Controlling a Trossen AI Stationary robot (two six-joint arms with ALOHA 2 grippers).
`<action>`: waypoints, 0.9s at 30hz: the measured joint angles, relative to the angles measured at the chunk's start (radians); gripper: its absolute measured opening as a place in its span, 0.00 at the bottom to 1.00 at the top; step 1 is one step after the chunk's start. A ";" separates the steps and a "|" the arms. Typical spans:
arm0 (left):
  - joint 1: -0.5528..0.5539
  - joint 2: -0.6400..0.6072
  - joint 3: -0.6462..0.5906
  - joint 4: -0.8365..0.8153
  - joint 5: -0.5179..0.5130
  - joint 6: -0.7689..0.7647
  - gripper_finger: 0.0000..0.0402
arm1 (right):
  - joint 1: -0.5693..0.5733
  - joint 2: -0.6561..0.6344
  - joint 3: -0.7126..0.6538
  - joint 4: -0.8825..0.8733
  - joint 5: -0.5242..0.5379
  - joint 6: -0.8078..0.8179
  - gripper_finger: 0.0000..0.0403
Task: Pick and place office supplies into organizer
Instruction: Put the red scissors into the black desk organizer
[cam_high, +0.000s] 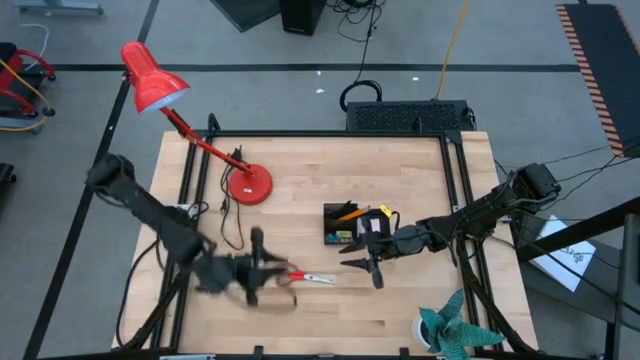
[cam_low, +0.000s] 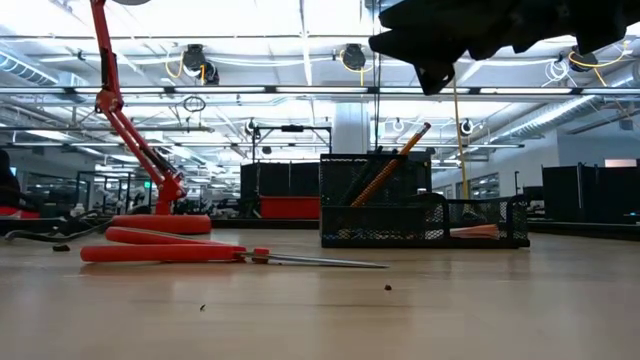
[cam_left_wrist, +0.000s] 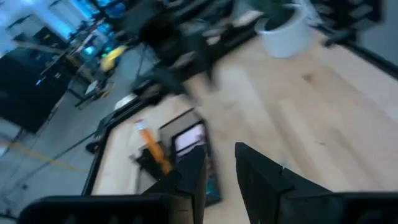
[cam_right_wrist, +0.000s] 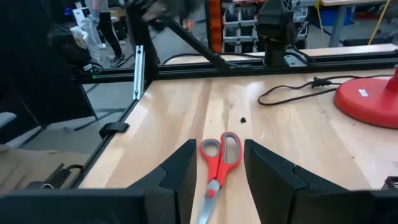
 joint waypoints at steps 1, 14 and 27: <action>0.031 -0.040 -0.038 0.034 0.020 0.006 0.23 | 0.000 0.000 0.000 -0.001 -0.013 0.007 0.32; 0.199 -0.358 -0.780 0.989 0.304 -0.147 0.02 | -0.001 0.008 0.000 -0.033 -0.020 -0.004 0.32; 0.150 -0.356 -0.864 0.951 0.152 -0.309 0.01 | -0.054 0.317 0.390 -0.368 -0.126 -0.024 0.33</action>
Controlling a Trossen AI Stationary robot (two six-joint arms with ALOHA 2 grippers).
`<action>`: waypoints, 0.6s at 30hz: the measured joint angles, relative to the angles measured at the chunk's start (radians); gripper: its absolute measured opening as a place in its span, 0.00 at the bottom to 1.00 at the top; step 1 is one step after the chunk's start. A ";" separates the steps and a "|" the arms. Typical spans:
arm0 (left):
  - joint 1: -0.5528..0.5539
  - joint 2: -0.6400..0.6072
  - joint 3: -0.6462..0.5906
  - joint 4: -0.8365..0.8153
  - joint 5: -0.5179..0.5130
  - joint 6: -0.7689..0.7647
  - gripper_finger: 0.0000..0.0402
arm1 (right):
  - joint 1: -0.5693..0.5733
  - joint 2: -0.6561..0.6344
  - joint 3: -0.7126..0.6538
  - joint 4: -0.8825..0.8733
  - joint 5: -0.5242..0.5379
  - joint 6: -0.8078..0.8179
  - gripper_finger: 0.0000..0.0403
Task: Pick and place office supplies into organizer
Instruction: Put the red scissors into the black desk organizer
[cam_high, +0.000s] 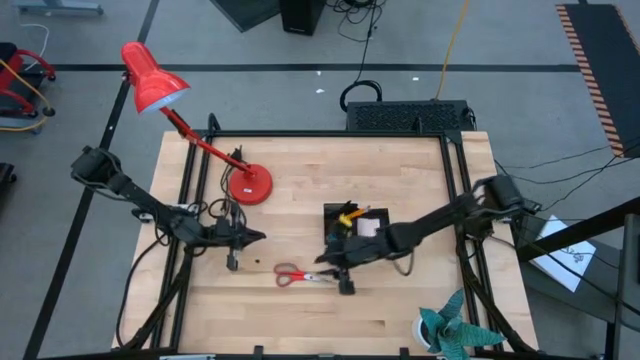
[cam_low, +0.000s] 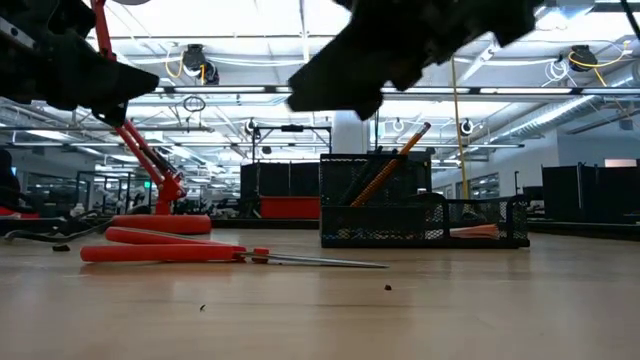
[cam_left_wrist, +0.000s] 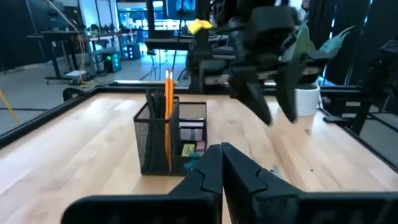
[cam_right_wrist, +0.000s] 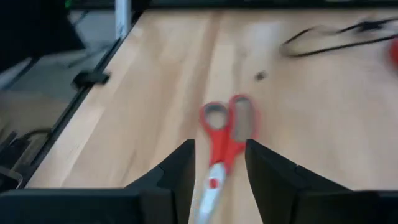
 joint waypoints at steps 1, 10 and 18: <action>0.000 0.000 0.000 -0.007 0.003 -0.005 0.02 | -0.001 0.026 0.042 -0.044 -0.022 -0.008 0.35; 0.000 0.000 0.000 -0.093 0.008 -0.094 0.11 | -0.028 0.180 0.290 -0.195 -0.085 -0.011 0.61; 0.000 0.000 0.000 -0.090 0.007 -0.105 0.12 | -0.053 0.226 0.338 -0.241 -0.132 0.086 0.69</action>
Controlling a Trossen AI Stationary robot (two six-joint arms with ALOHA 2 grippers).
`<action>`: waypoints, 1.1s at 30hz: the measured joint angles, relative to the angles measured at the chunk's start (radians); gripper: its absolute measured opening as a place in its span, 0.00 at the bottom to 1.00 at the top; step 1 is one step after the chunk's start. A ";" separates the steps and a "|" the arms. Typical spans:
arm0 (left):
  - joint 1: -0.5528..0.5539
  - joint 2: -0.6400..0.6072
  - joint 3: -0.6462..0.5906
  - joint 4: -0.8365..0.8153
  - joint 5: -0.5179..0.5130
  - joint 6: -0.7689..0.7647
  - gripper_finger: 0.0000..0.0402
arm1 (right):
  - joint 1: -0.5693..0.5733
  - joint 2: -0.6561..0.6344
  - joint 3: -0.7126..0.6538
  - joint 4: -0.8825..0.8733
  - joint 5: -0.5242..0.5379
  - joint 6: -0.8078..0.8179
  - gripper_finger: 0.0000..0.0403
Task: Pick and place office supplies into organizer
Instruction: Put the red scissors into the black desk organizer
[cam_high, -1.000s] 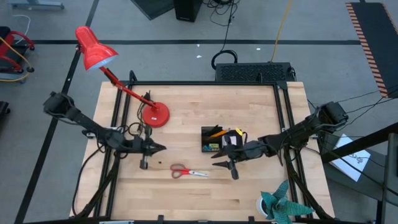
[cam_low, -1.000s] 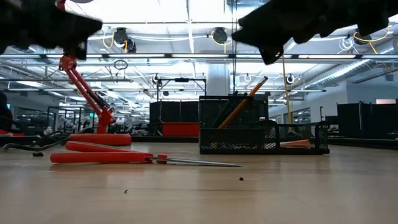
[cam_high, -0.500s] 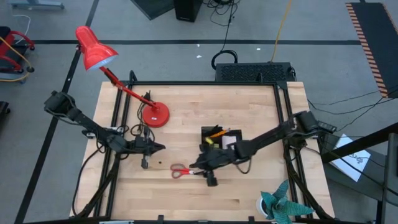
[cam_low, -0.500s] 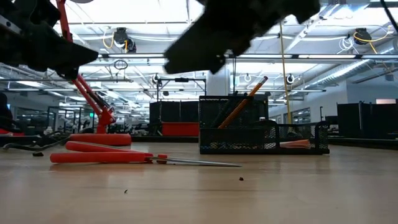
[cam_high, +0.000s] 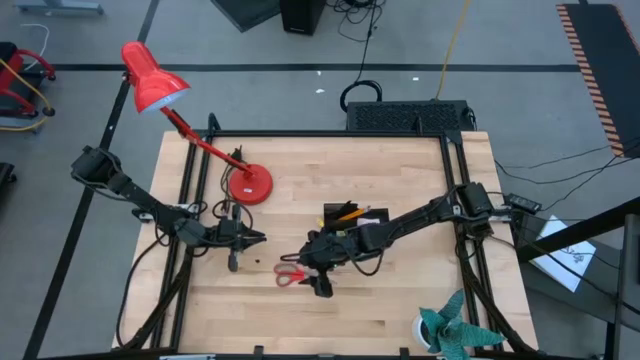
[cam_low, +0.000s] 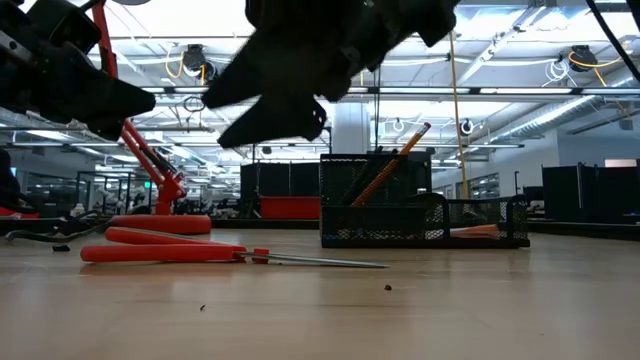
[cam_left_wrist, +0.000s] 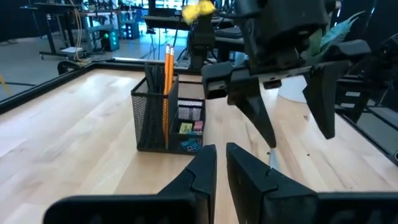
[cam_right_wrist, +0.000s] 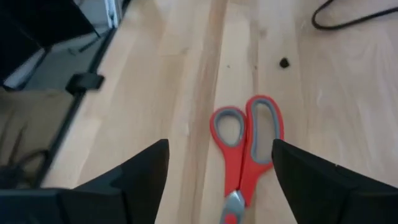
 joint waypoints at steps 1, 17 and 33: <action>0.000 0.000 0.000 0.004 0.000 0.000 0.12 | -0.004 -0.001 0.007 -0.002 -0.003 0.010 0.68; 0.003 0.000 0.000 0.007 -0.016 0.000 0.12 | 0.003 -0.002 0.003 -0.185 -0.048 0.025 0.55; 0.003 0.000 0.000 -0.001 -0.014 -0.002 0.12 | 0.062 0.153 -0.034 -0.036 0.113 0.103 0.55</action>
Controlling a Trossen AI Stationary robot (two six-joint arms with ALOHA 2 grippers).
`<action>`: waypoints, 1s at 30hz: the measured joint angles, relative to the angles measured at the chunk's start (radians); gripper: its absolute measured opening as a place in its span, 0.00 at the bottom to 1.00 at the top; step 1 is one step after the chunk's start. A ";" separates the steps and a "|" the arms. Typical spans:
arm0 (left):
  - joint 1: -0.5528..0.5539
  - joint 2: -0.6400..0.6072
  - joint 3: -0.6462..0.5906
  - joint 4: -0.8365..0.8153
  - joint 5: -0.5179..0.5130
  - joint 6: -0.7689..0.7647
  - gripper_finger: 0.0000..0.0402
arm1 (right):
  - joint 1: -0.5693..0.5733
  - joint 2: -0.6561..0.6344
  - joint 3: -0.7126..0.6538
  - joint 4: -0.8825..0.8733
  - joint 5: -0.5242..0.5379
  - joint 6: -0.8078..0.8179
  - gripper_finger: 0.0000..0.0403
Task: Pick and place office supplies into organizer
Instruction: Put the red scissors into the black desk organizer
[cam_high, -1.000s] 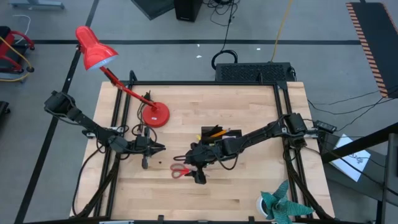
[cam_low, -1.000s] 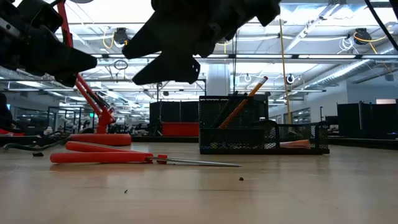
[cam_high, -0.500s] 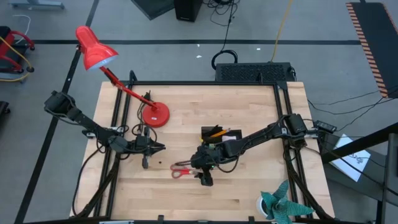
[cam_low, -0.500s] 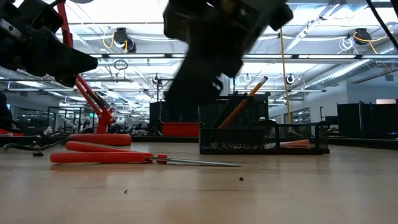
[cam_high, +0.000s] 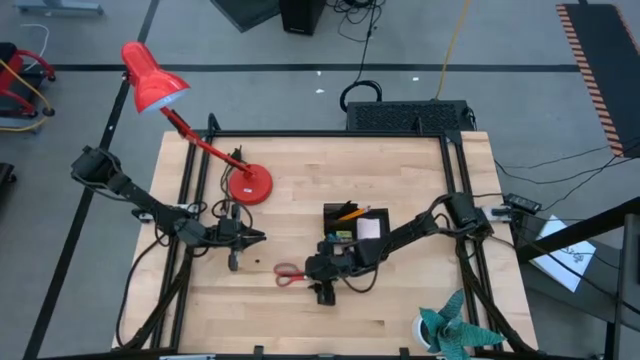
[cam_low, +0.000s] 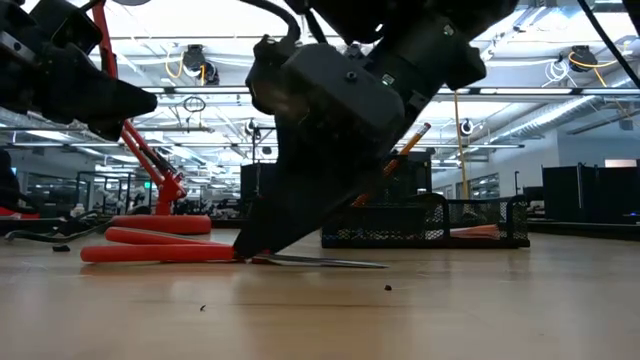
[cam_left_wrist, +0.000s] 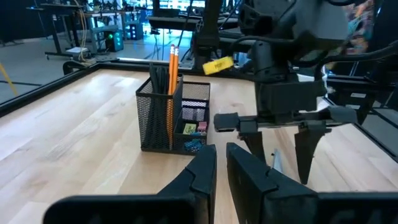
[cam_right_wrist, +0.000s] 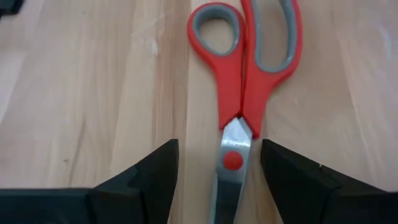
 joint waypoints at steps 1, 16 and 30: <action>0.000 0.000 0.000 -0.002 0.000 -0.001 0.12 | 0.003 0.003 0.000 -0.004 0.023 0.007 0.55; 0.000 0.000 0.000 -0.004 0.001 0.000 0.12 | 0.028 0.098 -0.001 -0.026 0.157 -0.106 0.38; 0.000 0.000 0.000 -0.009 0.001 -0.001 0.12 | 0.028 0.065 -0.004 0.075 0.240 -0.201 0.18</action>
